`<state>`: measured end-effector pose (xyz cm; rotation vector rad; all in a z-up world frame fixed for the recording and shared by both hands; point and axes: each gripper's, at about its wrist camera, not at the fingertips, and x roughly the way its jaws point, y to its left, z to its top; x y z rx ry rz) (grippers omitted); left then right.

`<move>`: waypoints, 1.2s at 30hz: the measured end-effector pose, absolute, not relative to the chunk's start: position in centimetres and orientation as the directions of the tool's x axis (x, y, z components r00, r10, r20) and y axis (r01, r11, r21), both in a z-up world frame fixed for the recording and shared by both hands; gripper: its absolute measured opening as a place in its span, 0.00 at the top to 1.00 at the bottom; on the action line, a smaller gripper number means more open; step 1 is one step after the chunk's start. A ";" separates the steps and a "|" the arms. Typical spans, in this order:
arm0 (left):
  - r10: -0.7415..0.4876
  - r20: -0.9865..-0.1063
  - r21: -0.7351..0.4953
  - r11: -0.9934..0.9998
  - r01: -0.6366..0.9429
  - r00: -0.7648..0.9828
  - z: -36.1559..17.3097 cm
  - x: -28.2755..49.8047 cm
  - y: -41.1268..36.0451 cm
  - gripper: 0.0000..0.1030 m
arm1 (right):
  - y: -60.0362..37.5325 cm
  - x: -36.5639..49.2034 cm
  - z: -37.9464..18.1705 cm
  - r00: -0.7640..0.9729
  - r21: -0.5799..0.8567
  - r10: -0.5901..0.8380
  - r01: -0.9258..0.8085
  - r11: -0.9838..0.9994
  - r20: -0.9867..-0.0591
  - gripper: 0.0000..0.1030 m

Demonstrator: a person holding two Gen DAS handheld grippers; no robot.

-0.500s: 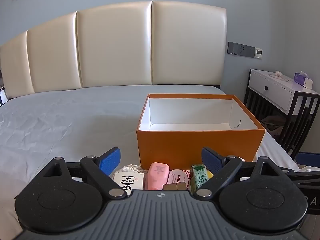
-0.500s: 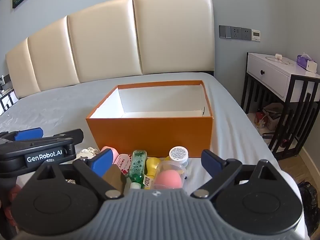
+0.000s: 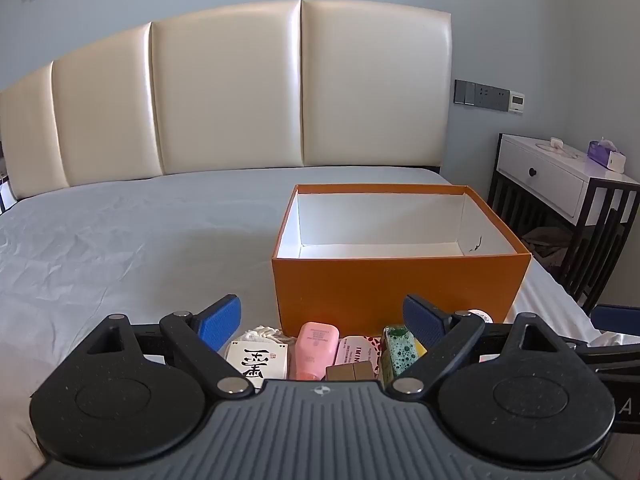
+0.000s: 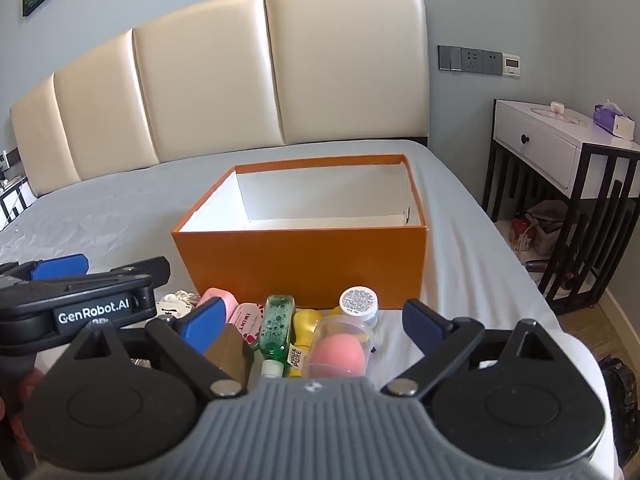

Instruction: Organize rigid objects

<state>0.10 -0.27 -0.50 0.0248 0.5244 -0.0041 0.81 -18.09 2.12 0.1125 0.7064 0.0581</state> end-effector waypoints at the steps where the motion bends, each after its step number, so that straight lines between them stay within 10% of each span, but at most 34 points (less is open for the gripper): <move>1: 0.002 -0.501 0.022 1.000 0.010 0.866 -0.5 0.1 -0.3 0.00 | -18.1 0.8 2.1 0.760 0.123 0.091 -0.015 0.992 -0.644 0.09; 36: 0.017 -0.548 0.014 1.000 -0.011 0.836 -1.0 0.9 0.7 0.00 | -18.5 1.2 1.5 0.747 0.109 0.067 0.007 0.994 -0.661 0.04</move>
